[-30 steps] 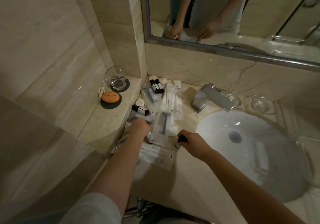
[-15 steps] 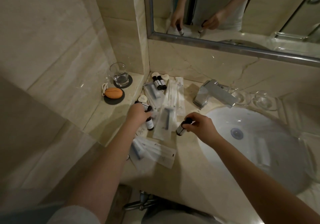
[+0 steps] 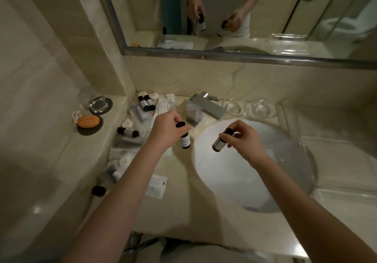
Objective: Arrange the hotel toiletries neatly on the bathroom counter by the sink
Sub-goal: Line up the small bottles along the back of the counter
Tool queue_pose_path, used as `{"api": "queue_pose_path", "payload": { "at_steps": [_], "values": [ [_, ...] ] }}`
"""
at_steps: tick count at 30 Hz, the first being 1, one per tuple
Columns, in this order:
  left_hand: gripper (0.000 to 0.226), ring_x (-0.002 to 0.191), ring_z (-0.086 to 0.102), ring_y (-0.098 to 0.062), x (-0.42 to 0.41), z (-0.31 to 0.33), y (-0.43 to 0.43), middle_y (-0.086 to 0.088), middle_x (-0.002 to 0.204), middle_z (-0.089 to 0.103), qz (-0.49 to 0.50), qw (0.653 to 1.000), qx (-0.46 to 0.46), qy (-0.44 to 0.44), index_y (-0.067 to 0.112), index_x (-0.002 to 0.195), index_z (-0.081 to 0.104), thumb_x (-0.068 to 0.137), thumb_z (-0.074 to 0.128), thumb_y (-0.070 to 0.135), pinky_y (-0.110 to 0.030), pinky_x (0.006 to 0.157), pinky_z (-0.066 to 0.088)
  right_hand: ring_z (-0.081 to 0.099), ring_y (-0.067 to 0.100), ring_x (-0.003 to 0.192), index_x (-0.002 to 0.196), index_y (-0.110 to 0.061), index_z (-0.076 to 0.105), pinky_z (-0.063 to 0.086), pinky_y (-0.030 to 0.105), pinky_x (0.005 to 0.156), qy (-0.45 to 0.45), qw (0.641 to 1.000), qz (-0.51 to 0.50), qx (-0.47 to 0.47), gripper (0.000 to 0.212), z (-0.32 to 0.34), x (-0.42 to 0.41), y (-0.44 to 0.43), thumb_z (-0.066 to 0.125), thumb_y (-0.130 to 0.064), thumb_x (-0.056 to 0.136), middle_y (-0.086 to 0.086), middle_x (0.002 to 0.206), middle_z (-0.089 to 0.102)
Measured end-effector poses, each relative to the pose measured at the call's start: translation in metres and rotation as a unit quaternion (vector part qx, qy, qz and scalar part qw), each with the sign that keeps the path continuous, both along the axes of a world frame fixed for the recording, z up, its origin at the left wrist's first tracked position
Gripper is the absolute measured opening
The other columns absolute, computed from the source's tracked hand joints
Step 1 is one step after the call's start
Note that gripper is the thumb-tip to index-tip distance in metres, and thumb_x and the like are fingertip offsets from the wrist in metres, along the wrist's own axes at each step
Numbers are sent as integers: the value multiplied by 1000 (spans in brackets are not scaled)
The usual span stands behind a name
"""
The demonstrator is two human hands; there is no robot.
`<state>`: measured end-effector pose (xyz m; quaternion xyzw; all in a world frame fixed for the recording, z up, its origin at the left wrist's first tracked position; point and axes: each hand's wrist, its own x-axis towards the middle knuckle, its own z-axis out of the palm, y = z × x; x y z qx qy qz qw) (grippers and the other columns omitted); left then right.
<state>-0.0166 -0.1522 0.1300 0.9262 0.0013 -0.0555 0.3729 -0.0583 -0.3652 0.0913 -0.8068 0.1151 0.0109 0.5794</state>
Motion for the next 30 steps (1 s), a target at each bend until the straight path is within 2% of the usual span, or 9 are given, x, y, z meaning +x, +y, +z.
{"api": "queue_pose_path", "payload": {
  "at_steps": [2,5,8,12,14,18,21,26,30],
  "values": [
    [22,72,51,-17,0,-2,-36,-1,76,55,-29,1000,-4,2,10,83,58,79,72,25,-26,61,43,56,13,52,80,-8,56,44,16,50,-3,1000,-22,8,21,1,-5,-30,75,-11,75,3,79,62],
    [24,67,48,-17,5,-9,-91,4,66,49,-71,997,-5,5,11,81,55,77,73,26,-28,57,38,55,10,50,78,-11,60,47,25,55,-14,998,-56,6,18,2,-11,-78,77,-10,73,0,77,62],
    [27,64,47,-19,11,-14,-145,2,65,49,-100,995,-13,14,13,77,51,75,73,28,-30,61,39,54,2,46,83,-11,62,48,17,52,-18,996,-84,-23,18,3,-14,-125,77,-12,74,-3,78,62],
    [27,61,45,-16,24,-16,-214,6,63,46,-134,991,-1,2,14,76,49,74,72,27,-30,58,37,60,23,65,85,-13,63,52,35,66,-11,990,-126,-58,20,-2,-10,-187,78,-18,74,5,87,66],
    [25,64,47,-18,32,-18,-245,7,63,45,-146,989,0,2,14,75,49,74,71,26,-29,59,36,60,28,69,85,-14,63,52,38,69,-10,987,-145,-64,20,-6,-5,-213,78,-18,73,5,89,66],
    [25,69,49,-20,52,-23,-299,1,70,52,-167,986,17,9,17,74,47,75,70,25,-28,58,37,52,19,65,86,-16,62,43,30,65,-8,981,-179,-73,19,-12,10,-259,77,-18,74,-7,80,61],
    [21,71,51,-23,68,-25,-338,-5,79,56,-176,984,28,10,15,77,48,76,68,22,-31,62,40,51,18,66,95,-11,65,39,27,67,1,976,-197,-91,24,-19,27,-290,77,-19,75,-3,88,61],
    [21,67,48,-22,97,-30,-394,-4,76,53,-187,982,29,13,14,76,47,75,67,21,-28,55,35,52,17,71,101,-10,64,39,26,69,8,975,-195,-105,27,-22,61,-329,75,-16,76,-2,93,60],
    [26,69,53,-22,116,-41,-426,-4,80,55,-190,980,48,26,14,78,47,78,69,28,-32,59,41,50,8,67,98,-7,64,37,20,63,-4,974,-178,-139,24,-23,82,-350,75,-14,77,-3,89,59]
  ]
}}
